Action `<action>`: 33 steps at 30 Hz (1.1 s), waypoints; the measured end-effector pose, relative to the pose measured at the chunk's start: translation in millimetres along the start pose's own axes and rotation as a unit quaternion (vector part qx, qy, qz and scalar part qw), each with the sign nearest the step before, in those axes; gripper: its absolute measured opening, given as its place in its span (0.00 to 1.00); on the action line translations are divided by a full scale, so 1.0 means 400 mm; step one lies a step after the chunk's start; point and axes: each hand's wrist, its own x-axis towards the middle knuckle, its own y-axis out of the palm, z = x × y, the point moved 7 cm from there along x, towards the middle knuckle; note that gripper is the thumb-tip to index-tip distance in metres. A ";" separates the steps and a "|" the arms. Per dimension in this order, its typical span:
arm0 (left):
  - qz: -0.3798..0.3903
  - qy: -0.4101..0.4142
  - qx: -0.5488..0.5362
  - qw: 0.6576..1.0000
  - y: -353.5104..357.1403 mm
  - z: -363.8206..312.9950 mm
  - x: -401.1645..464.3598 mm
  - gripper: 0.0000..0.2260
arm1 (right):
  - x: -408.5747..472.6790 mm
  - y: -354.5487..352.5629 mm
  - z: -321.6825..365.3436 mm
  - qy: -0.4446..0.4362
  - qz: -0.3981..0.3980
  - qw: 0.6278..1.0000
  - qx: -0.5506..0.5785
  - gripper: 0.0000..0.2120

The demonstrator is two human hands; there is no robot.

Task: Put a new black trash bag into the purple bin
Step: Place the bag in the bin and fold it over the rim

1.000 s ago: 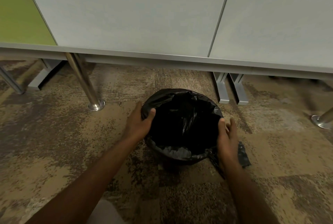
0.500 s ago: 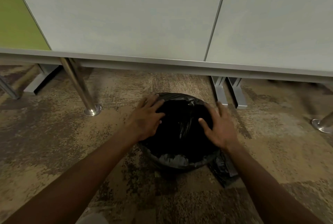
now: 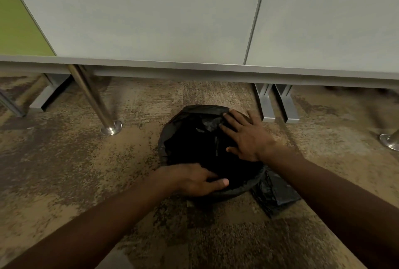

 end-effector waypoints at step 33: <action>-0.476 -0.203 -0.397 0.758 -0.126 0.344 -0.202 0.13 | -0.236 0.093 -0.032 0.436 -0.206 0.645 0.593 0.17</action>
